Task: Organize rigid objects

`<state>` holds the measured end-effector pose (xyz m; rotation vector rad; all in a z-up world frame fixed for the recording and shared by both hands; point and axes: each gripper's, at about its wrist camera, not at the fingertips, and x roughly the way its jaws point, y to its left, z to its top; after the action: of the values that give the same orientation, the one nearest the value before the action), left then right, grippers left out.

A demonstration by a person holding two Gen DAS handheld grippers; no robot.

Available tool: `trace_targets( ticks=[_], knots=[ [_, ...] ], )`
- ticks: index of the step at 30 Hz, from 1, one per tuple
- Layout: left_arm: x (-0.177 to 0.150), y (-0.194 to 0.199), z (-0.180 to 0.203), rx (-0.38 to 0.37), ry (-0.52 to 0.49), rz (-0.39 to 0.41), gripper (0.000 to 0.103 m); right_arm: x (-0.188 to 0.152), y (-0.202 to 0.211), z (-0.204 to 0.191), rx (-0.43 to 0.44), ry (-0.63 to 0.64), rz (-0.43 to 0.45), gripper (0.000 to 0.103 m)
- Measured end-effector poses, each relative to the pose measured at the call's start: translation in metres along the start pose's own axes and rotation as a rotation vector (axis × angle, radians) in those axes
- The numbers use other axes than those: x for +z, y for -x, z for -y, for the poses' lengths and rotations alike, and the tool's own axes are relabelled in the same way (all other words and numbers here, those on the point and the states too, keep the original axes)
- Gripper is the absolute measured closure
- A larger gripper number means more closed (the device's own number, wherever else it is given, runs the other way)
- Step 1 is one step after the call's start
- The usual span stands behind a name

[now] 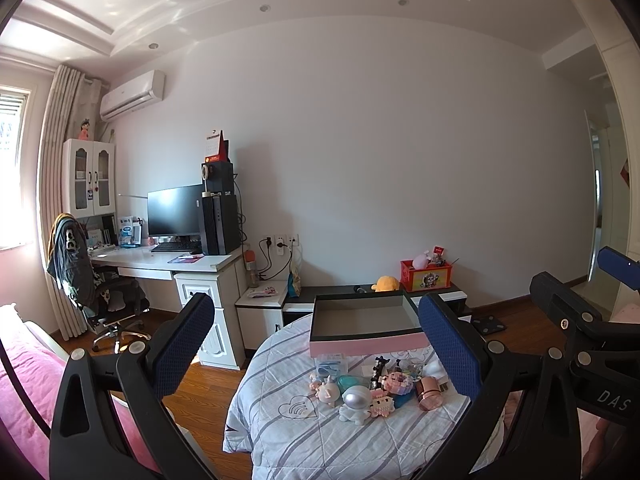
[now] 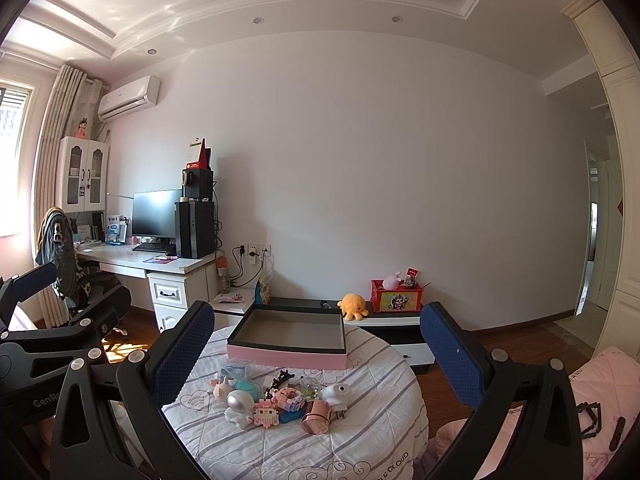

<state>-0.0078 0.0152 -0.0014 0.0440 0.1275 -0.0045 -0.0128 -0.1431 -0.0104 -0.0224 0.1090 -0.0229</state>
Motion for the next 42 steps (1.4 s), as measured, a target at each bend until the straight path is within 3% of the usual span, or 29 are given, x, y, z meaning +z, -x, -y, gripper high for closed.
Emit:
trace_targets(
  ticks=[14, 23, 28, 38, 42],
  knots=[
    [0.001, -0.006, -0.021, -0.006, -0.005, -0.009, 0.000, -0.008, -0.010, 0.003, 0.012, -0.006, -0.027, 0.000],
    [-0.016, -0.040, -0.015, -0.036, -0.006, -0.056, 0.000, -0.025, -0.045, 0.015, 0.031, -0.024, -0.085, 0.000],
    [-0.045, -0.078, -0.013, -0.073, -0.017, -0.152, 0.000, -0.053, -0.079, 0.021, 0.044, -0.015, -0.163, 0.000],
    [-0.151, -0.171, -0.011, -0.114, -0.007, -0.438, 0.000, -0.145, -0.167, 0.052, 0.044, -0.048, -0.439, 0.000],
    [-0.176, -0.203, -0.002, -0.126, 0.000, -0.519, 0.000, -0.171, -0.190, 0.063, 0.049, -0.058, -0.515, 0.000]
  ],
)
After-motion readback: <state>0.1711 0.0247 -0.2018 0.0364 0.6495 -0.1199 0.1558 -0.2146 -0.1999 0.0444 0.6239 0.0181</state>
